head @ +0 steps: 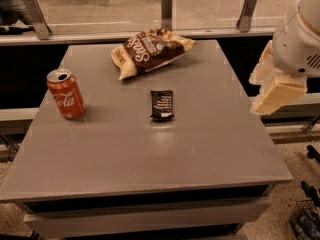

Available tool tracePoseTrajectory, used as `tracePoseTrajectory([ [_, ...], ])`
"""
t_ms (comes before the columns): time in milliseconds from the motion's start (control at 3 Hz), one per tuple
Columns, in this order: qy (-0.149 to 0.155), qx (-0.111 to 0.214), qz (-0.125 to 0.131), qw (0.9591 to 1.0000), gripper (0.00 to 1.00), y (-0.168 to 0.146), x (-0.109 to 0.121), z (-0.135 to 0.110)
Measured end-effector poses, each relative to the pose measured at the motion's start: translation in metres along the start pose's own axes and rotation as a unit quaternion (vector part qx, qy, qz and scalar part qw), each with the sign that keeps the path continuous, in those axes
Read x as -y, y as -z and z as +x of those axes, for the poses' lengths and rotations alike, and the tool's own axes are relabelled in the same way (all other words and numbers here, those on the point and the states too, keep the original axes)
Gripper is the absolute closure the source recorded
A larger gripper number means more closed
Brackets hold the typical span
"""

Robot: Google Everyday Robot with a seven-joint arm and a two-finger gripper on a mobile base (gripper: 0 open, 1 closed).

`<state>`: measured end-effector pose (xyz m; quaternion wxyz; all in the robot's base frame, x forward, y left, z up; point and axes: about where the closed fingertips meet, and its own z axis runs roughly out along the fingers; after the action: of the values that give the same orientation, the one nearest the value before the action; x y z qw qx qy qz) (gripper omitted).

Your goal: Move rxbar chocolate near coke can

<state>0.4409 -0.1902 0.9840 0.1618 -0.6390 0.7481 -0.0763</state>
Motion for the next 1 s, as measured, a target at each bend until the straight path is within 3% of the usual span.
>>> tracePoseTrajectory([
  [667,0.052,-0.037,0.026,0.9976,0.96,-0.015,-0.003,-0.026],
  [1000,0.074,-0.047,0.027,0.9958,1.00,-0.029,-0.001,-0.036],
])
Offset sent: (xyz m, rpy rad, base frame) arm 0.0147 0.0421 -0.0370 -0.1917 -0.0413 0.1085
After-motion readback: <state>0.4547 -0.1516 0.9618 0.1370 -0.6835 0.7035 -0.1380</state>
